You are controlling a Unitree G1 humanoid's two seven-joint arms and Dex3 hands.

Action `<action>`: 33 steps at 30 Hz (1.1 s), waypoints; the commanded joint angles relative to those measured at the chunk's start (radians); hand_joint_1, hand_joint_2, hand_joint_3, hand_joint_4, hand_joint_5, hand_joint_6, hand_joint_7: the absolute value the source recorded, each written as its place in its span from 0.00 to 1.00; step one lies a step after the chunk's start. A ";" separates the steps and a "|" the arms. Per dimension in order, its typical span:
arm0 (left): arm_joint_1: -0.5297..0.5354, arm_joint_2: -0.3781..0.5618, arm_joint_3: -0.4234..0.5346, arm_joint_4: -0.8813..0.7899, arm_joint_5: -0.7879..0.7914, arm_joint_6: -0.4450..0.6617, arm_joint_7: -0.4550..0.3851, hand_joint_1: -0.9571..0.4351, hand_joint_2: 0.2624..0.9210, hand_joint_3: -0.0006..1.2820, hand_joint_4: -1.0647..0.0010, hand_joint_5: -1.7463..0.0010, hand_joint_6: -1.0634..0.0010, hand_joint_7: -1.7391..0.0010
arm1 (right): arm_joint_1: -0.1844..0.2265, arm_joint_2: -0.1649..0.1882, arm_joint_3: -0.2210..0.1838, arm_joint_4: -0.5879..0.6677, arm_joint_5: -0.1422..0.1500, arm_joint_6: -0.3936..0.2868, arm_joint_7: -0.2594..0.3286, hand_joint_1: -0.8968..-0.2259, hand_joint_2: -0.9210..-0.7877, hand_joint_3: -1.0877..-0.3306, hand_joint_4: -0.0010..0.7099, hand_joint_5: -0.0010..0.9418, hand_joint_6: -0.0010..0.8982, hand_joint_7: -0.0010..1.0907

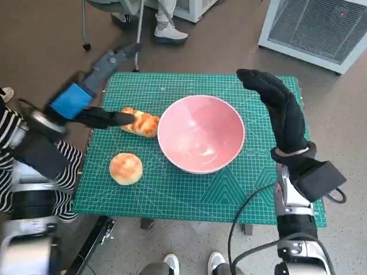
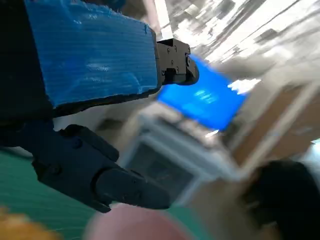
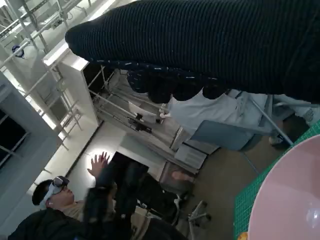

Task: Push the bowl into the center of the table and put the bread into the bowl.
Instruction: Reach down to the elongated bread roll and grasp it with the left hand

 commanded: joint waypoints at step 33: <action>-0.389 -0.095 -0.401 0.692 0.402 0.198 0.087 0.69 0.73 0.00 0.96 1.00 0.78 1.00 | 0.034 0.008 -0.025 0.037 0.038 0.000 0.007 0.08 0.00 0.39 0.32 0.01 0.00 0.58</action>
